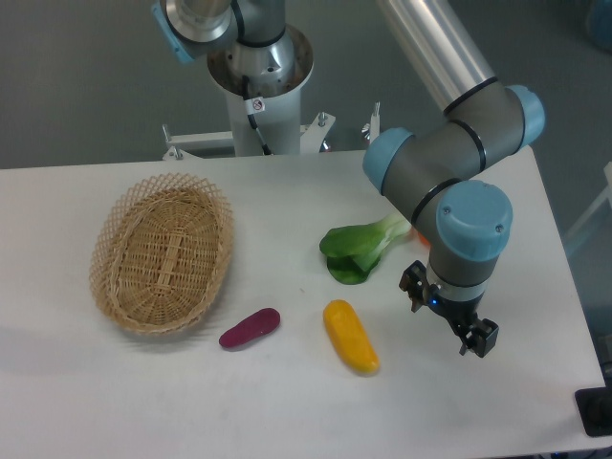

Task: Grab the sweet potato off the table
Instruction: 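Move the gripper across the table toward the purple sweet potato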

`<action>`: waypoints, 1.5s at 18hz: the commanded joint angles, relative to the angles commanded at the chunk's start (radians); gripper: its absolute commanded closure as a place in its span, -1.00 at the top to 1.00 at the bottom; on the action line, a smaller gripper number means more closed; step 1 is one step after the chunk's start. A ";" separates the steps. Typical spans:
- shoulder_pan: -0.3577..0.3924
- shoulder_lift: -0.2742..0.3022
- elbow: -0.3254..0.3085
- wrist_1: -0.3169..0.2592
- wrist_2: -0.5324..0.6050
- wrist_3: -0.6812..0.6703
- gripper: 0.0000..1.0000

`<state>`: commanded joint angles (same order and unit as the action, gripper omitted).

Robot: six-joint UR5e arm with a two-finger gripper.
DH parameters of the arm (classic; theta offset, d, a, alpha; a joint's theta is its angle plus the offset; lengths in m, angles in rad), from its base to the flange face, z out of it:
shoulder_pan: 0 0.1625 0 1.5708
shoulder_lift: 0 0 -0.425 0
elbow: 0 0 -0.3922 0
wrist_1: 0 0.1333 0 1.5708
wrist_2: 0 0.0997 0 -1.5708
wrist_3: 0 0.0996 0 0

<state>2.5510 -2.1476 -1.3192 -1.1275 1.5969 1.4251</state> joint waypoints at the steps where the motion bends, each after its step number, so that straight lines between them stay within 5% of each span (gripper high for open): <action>1: 0.000 0.000 0.000 0.000 0.000 0.000 1.00; 15: 0.000 0.011 -0.015 -0.006 -0.002 -0.008 1.00; 27: -0.093 0.057 -0.107 -0.006 -0.123 -0.298 1.00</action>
<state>2.4576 -2.0908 -1.4265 -1.1336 1.4742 1.1275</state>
